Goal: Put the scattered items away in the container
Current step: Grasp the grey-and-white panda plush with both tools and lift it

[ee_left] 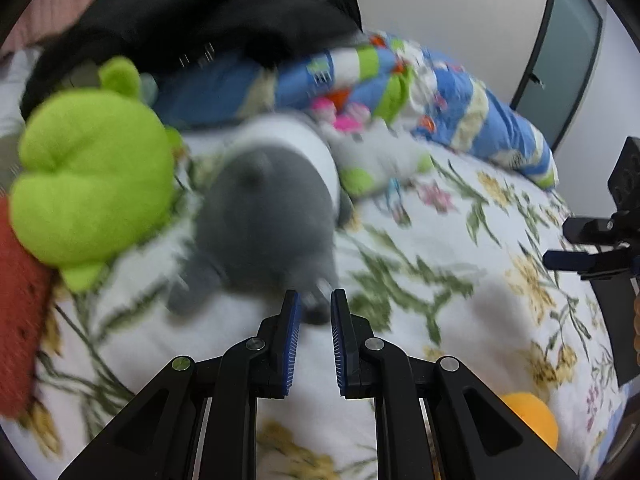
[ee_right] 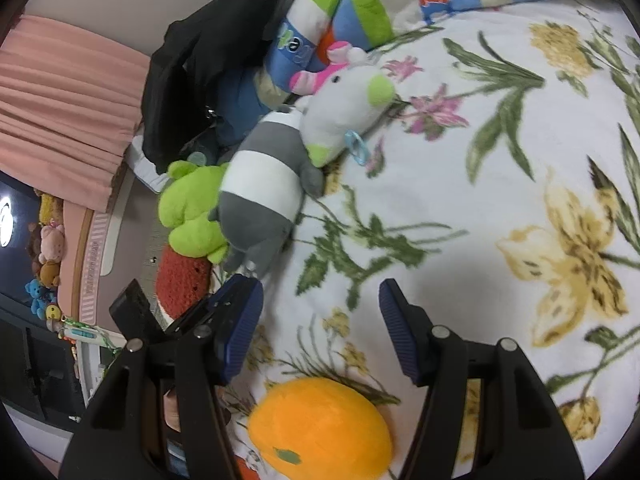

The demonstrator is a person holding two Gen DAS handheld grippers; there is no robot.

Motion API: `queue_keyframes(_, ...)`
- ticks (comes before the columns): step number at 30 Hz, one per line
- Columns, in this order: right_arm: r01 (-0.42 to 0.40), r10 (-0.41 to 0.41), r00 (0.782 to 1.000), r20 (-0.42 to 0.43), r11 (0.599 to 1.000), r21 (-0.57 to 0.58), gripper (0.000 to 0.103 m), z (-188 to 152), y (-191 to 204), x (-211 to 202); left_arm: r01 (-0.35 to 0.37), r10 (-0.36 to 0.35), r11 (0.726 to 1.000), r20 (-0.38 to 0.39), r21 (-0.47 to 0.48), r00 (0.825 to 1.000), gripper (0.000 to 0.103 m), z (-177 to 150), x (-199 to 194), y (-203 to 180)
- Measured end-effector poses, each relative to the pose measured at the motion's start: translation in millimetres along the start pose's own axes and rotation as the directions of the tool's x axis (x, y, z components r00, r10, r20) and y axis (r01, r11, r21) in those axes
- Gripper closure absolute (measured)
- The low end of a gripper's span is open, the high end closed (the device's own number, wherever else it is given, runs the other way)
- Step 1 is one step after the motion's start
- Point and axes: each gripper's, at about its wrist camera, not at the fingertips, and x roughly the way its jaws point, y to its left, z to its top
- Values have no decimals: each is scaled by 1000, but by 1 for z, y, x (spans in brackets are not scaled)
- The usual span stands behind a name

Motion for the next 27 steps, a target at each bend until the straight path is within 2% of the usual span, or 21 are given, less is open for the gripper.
queue_keyframes(2, -31, 31, 1000, -4, 999, 13, 35, 9, 9, 10, -24, 24, 1000, 12, 3, 1000, 90, 16, -4, 12)
queue_keyframes(4, -72, 72, 997, 8, 996, 52, 16, 19, 20, 23, -22, 22, 1000, 4, 10, 1000, 90, 28, -5, 20)
queue_keyframes(6, -117, 116, 993, 17, 989, 90, 8, 28, 28, 37, -20, 20, 999, -5, 36, 1000, 90, 35, -4, 24)
queue_keyframes(7, -132, 132, 991, 13, 986, 102, 2, 32, 31, 43, -22, 22, 999, -6, 47, 1000, 84, 36, -3, 26)
queue_keyframes(8, -143, 145, 989, -3, 983, 112, 0, 37, 36, 54, -17, 18, 998, -6, 57, 1000, 73, 37, 0, 28)
queue_keyframes(9, -138, 141, 990, -17, 983, 119, 0, 40, 39, 62, -12, 12, 998, -3, 61, 1000, 65, 36, 0, 30)
queue_keyframes(10, -128, 133, 991, -34, 985, 119, 0, 44, 43, 71, -13, 13, 998, 3, 61, 1000, 50, 36, 1, 31)
queue_keyframes(11, -107, 113, 992, -48, 989, 106, 0, 47, 48, 82, -18, 17, 998, 17, 63, 1000, 41, 35, 2, 33)
queue_keyframes(13, -78, 83, 994, -65, 994, 80, 0, 52, 53, 98, -5, 4, 997, 26, 72, 1000, 35, 35, 4, 33)
queue_keyframes(17, -59, 65, 992, -110, 997, 56, 0, 61, 62, 130, -17, 17, 992, 0, 128, 1000, 35, 35, 18, 30)
queue_keyframes(22, -25, 30, 991, -134, 999, 39, 0, 72, 71, 155, 16, -14, 987, -15, 160, 1000, 34, 35, 28, 23)
queue_keyframes(25, -12, 14, 988, -151, 1000, 14, 0, 76, 80, 170, -5, 4, 983, 5, 183, 1000, 18, 34, 34, 18)
queue_keyframes(27, 25, -27, 984, -177, 1000, -10, 0, 77, 87, 183, -15, 15, 982, 0, 188, 1000, 18, 33, 42, 16)
